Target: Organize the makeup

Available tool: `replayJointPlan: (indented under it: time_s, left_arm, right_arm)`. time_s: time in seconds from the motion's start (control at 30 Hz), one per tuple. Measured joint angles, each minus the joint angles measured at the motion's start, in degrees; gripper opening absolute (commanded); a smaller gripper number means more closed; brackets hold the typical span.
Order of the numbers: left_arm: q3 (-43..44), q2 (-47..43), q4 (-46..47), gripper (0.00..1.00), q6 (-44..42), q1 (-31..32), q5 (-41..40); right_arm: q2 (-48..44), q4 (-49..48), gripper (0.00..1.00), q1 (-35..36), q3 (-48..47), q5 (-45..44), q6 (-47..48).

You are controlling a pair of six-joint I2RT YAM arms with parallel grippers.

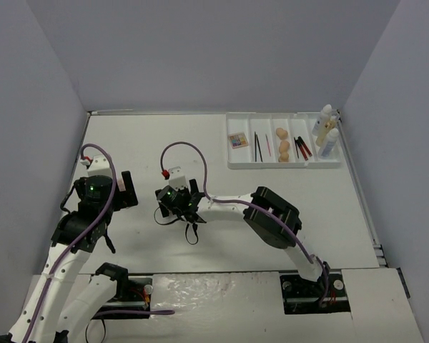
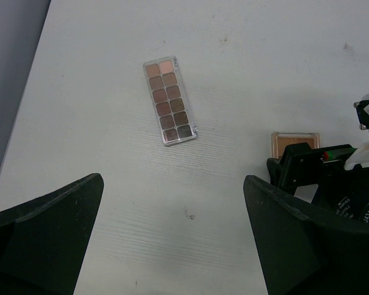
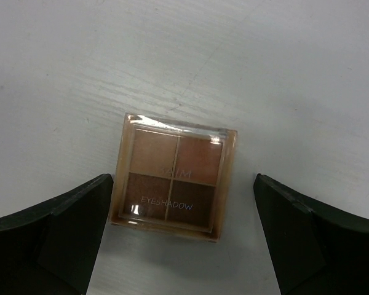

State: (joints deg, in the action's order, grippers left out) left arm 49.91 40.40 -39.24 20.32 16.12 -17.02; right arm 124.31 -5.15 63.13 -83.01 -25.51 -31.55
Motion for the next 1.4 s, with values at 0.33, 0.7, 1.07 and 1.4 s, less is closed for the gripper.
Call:
replayJointPlan:
  time_s: [0.33,0.7,1.07,1.4]
  left_arm:
    - [0.0,1.27,0.93,0.97,0.99,0.0,0.56]
    - [-0.89,3.51,3.27,0.97,1.07,0.0,0.7]
    - [-2.29,3.65,3.77,0.97,0.78,0.0,0.62]
    - [-2.91,4.2,4.89,0.97,0.7,0.0,0.6]
  right_arm:
    - [-6.27,-2.42,0.71,-2.79,9.8,0.74,0.15]
    - [-10.93,-8.18,0.93,-11.77,16.91,10.49,11.95]
    - [-10.54,-6.0,0.93,-14.75,14.53,17.34,22.11]
    - [-8.16,-3.66,0.78,-16.54,10.4,23.04,26.01]
